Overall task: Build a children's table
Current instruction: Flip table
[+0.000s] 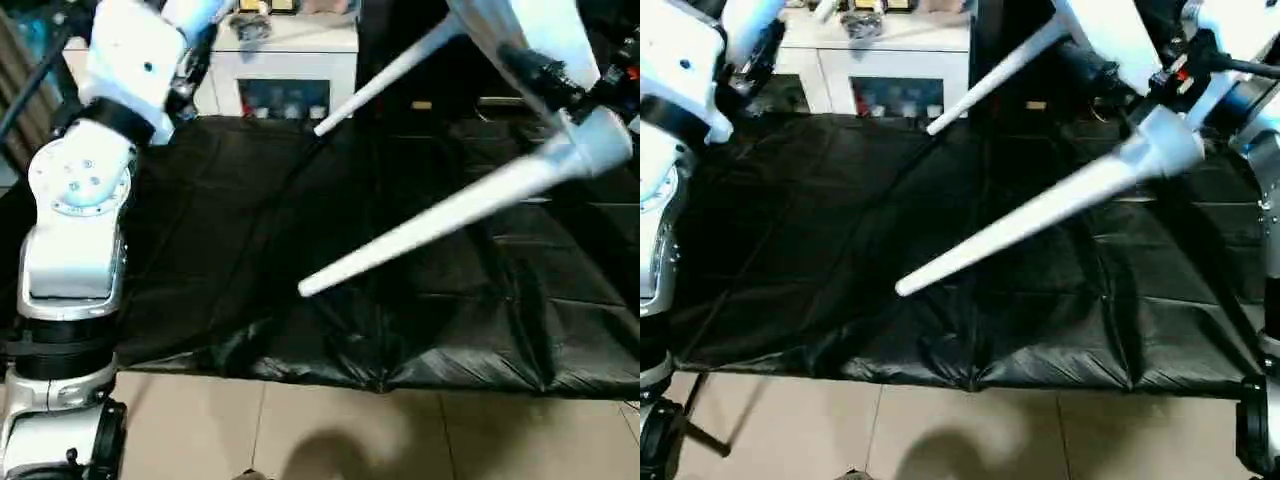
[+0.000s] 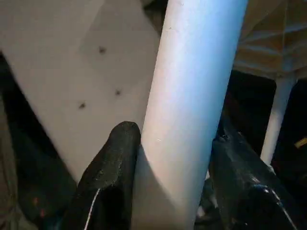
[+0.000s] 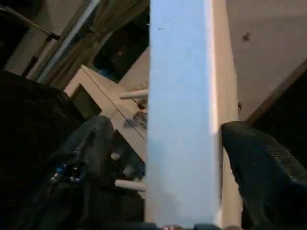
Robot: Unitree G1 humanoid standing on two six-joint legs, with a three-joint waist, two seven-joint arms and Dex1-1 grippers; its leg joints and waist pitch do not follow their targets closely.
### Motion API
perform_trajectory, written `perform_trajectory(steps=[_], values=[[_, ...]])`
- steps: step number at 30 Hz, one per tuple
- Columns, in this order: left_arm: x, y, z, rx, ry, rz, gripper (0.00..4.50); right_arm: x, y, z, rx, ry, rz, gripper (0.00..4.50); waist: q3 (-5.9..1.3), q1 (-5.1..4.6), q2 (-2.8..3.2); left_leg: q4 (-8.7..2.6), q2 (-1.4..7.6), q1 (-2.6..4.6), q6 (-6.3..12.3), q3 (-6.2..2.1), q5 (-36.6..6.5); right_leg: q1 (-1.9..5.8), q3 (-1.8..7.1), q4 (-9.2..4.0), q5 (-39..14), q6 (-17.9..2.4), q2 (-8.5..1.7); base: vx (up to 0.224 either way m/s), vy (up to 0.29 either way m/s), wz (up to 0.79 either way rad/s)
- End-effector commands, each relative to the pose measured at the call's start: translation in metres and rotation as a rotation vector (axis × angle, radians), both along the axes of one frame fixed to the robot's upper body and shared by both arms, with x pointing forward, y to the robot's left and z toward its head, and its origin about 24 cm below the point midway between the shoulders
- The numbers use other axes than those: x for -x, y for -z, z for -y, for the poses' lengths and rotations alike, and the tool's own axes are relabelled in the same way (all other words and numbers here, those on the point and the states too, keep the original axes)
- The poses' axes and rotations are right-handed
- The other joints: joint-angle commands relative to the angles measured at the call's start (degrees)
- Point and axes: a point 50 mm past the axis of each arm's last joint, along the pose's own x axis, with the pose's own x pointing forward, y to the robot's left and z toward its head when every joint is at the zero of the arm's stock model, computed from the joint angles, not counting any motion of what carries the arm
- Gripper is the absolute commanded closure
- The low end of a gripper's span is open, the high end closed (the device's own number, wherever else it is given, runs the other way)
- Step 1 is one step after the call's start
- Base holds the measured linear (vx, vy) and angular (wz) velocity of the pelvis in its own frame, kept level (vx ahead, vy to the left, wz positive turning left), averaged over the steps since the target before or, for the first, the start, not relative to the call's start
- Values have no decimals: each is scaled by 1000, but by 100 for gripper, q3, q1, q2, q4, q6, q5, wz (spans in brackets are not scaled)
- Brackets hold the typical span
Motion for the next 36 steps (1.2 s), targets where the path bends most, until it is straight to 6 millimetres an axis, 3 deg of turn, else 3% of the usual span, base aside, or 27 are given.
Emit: perform_trajectory(steps=[1, 4, 6, 8, 10, 14, 15, 16, 18, 19, 20, 23, 25, 26, 27, 28, 29, 32, 33, 36], values=[[-14, 44, -9, 69, -61, -237, 255, 3, 0, -12, 15, -82, -7, 22, -198, -13, -200, -395, 101, 213, -220, -136, -2721, -72, 15, -690, -2977, -587, -148, 0, 0, 0], [-15, 47, -11, 81, -69, -253, 256, 7, -4, -14, -23, -126, 5, 5, -190, -27, -186, -433, 105, 224, -299, -177, -2989, -82, -7, -706, -3129, -478, -148, 0, 0, 0], [-14, 48, -11, 88, -75, -264, 257, 10, -9, -14, -66, -157, 15, 1, -173, -24, -177, -431, 103, 277, -345, -186, -3232, -144, -15, -754, -3228, -452, -141, 0, 0, 0], [-14, 49, -12, 91, -79, -270, 261, 13, -17, -12, -127, -173, 41, 0, -174, -23, -170, -441, 102, 292, -385, -202, -3334, -145, -26, -768, -3286, -434, -144, 0, 0, 0], [-14, 50, -11, 77, -61, -258, 266, 15, -37, 8, -307, -120, 123, 0, -193, -37, -164, -483, 111, 268, -449, -235, -3402, -115, -53, -753, -3098, -453, -140, 0, 0, 0], [-13, 49, -10, 62, -34, -241, 278, 14, -43, 29, -436, -38, 176, 0, -167, -40, -133, -501, 108, 334, -591, -254, -3846, -190, -61, -782, -2984, -503, -115, 0, 0, 0], [-13, 49, -10, 62, -34, -241, 278, 14, -43, 29, -436, -38, 176, 0, -168, -52, -97, -543, 125, 325, -662, -299, -3989, -147, -75, -765, -2758, -558, -115, 0, 0, 0], [-12, 48, -9, 47, -3, -221, 279, 16, -41, 58, -632, 35, 203, 0, -155, -51, -83, -599, 138, 349, -721, -330, -4290, -140, -109, -772, -2472, -609, -96, 0, 0, 0], [-13, 49, -9, 39, 11, -213, 279, 18, -32, 70, -717, 47, 192, 0, -160, -30, -89, -592, 138, 419, -730, -319, -4417, -167, -118, -810, -2353, -641, -95, 0, 0, 0], [-13, 49, -10, 35, 16, -211, 280, 19, -28, 74, -745, 46, 183, 0, -175, -13, -104, -592, 146, 420, -714, -313, -4360, -135, -123, -803, -2179, -689, -116, 0, 0, 0], [-13, 50, -12, 31, 20, -211, 280, 20, -17, 78, -758, 66, 159, 0, -162, -13, -110, -613, 136, 358, -682, -310, -4258, -97, -123, -789, -2108, -691, -132, 0, 0, 0], [-14, 53, -16, 23, 29, -212, 280, 19, 14, 83, -730, 122, 63, 0, -157, -3, -162, -604, 109, 307, -584, -294, -4071, -61, -136, -824, -2382, -628, -202, 0, 0, 0], [-13, 58, -19, 18, 53, -226, 280, 18, 45, 82, -710, 162, -42, 0, -151, -6, -167, -617, 114, 274, -565, -298, -4007, -46, -139, -829, -2504, -618, -242, 0, 0, 0], [-13, 58, -19, 18, 53, -226, 280, 18, 45, 82, -710, 162, -42, 0, -151, -25, -147, -627, 115, 266, -585, -305, -4029, -42, -141, -827, -2525, -634, -240, 0, 0, 0], [-13, 65, -21, 19, 76, -247, 280, 16, 67, 81, -706, 214, -115, 0, -155, -40, -173, -622, 112, 254, -582, -314, -4009, -28, -158, -811, -2525, -644, -241, 0, 0, 0], [-13, 67, -22, 21, 80, -254, 280, 15, 77, 80, -709, 232, -148, 0, -165, -13, -177, -618, 108, 234, -534, -297, -3814, -11, -137, -799, -2485, -643, -256, 0, 0, 0], [-13, 70, -24, 23, 84, -262, 280, 14, 88, 78, -719, 234, -187, 0, -160, -5, -148, -614, 105, 243, -498, -284, -3715, -37, -118, -805, -2504, -675, -272, 0, 0, 0], [-13, 76, -28, 29, 100, -285, 280, 10, 115, 66, -744, 206, -289, 0, -157, -20, -146, -593, 97, 273, -476, -271, -3740, -62, -134, -843, -2669, -664, -261, 0, 0, 0], [-13, 78, -29, 16, 108, -294, 280, 7, 124, 60, -748, 190, -324, 0, -165, -22, -120, -597, 96, 281, -483, -269, -3726, -69, -127, -838, -2570, -682, -250, 0, 0, 0], [-14, 80, -32, 13, 108, -299, 280, 3, 132, 54, -756, 170, -361, 0, -171, -1, -120, -616, 117, 285, -494, -261, -3669, -78, -111, -806, -2354, -737, -238, 0, 0, 0]])
